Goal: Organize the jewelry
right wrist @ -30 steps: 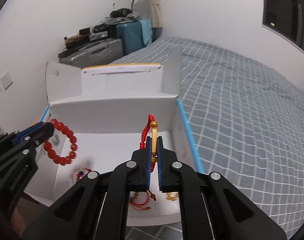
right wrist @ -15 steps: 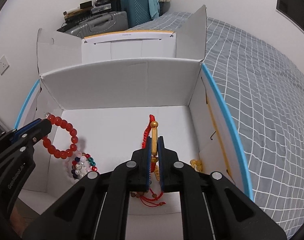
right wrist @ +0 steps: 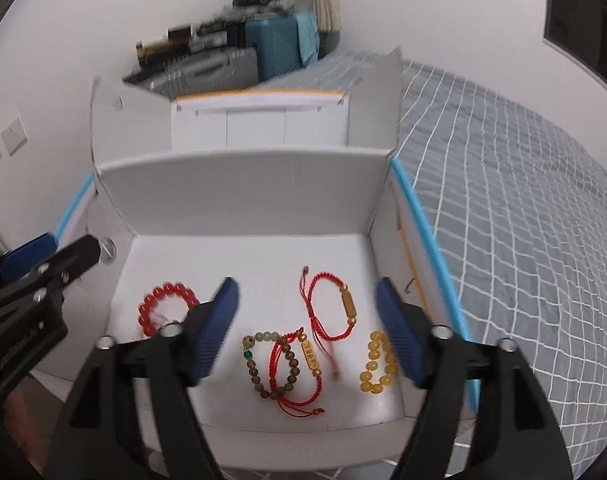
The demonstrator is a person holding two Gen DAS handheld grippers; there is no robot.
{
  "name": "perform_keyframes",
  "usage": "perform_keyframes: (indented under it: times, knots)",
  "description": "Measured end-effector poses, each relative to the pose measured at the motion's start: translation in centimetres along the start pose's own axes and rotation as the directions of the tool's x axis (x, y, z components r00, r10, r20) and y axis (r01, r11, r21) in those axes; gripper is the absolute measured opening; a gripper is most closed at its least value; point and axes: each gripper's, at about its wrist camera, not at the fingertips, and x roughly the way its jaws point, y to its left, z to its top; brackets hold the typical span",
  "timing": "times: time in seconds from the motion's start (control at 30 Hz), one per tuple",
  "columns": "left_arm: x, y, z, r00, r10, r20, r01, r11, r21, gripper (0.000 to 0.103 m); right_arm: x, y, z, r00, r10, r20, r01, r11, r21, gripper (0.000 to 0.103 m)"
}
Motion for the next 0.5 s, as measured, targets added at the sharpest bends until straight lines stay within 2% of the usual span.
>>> perform_keyframes:
  times: [0.03,0.1,0.17,0.3,0.5]
  knots:
    - [-0.9,0.0,-0.1,1.0,-0.003,0.023,0.003,1.0,0.001,0.076,-0.7,-0.2,0.0,1.0,-0.001,0.017,0.001,1.0,0.003,0.078]
    - [-2.5,0.0,-0.4,0.998,0.0,0.058,0.0,1.0,0.001,0.09,-2.0,-0.6,-0.2,0.999,0.0,0.046,-0.001,1.0,0.013,0.085]
    - [-4.2,0.0,-1.0,0.995,-0.001,0.097,0.001,1.0,0.0,0.097,-3.8,-1.1,-0.6,0.996,-0.001,0.084,-0.001,1.0,0.023,0.09]
    - [-6.8,-0.4,-2.6,0.99,0.003,0.138,-0.006,1.0,0.022,0.097,-6.7,-1.9,-2.2,0.989,-0.012,0.146,0.009,1.0,0.022,0.095]
    - [-9.0,-0.7,-6.3,0.986,-0.018,0.167,0.014,1.0,0.026,0.097,-9.5,-2.5,-5.7,0.982,-0.012,0.189,0.008,1.0,0.021,0.095]
